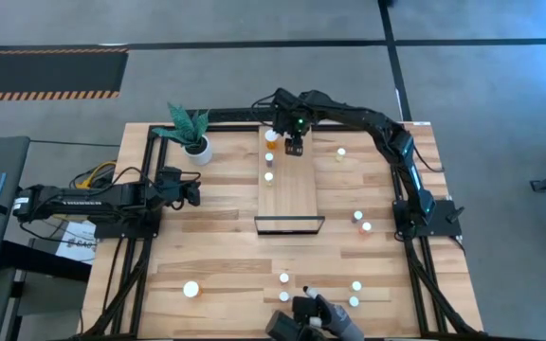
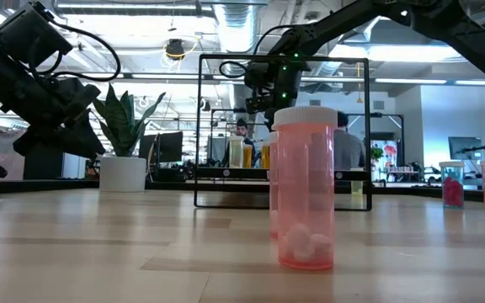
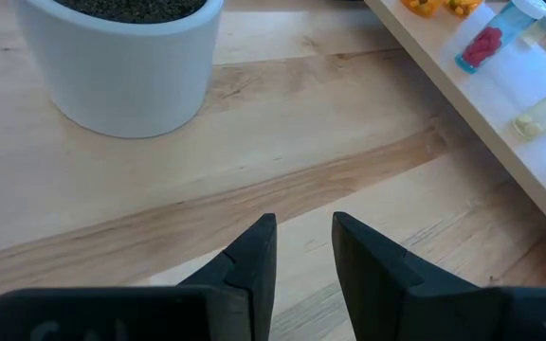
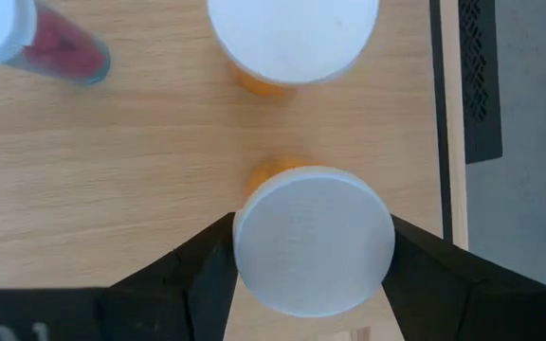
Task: Pick and place medicine bottles onto shelf by color
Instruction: Put the top orange pill bottle on the shelf aligned with the other orange pill bottle
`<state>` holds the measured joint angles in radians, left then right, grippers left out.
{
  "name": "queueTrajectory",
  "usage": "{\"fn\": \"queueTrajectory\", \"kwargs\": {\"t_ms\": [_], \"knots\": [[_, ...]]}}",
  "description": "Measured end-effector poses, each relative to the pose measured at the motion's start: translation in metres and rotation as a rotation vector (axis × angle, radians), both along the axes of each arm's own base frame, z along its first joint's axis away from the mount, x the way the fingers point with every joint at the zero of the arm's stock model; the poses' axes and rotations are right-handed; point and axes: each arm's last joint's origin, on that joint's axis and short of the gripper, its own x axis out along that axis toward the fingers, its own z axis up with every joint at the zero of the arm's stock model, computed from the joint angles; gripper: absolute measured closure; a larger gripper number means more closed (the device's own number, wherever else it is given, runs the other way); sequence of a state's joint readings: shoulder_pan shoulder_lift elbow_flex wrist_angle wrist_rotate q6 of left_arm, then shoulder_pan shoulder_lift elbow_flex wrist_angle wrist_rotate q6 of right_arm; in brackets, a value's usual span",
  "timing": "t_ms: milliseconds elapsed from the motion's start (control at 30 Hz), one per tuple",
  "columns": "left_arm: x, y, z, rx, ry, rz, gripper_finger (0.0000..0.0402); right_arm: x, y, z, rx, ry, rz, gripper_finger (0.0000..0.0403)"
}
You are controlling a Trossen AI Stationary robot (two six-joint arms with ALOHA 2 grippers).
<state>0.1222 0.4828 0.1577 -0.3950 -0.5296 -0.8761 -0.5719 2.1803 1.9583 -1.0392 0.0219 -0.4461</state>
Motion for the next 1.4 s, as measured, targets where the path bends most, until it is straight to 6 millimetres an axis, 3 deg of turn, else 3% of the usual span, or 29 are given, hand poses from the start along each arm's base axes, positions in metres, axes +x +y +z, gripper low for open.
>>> {"fn": "queueTrajectory", "kwargs": {"t_ms": [600,1067,1400], "knots": [[0.000,0.000,0.000,0.000,0.000,0.000,0.0310,0.000,-0.003,0.001,-0.007,-0.022,-0.001,0.0145],[0.000,0.000,0.000,0.000,0.000,0.000,0.0310,0.000,-0.003,0.001,0.027,-0.044,-0.088,0.0062],[0.000,0.000,0.000,0.000,0.000,0.000,0.0310,-0.015,-0.010,0.004,0.114,-0.021,-0.224,0.0060]]}}
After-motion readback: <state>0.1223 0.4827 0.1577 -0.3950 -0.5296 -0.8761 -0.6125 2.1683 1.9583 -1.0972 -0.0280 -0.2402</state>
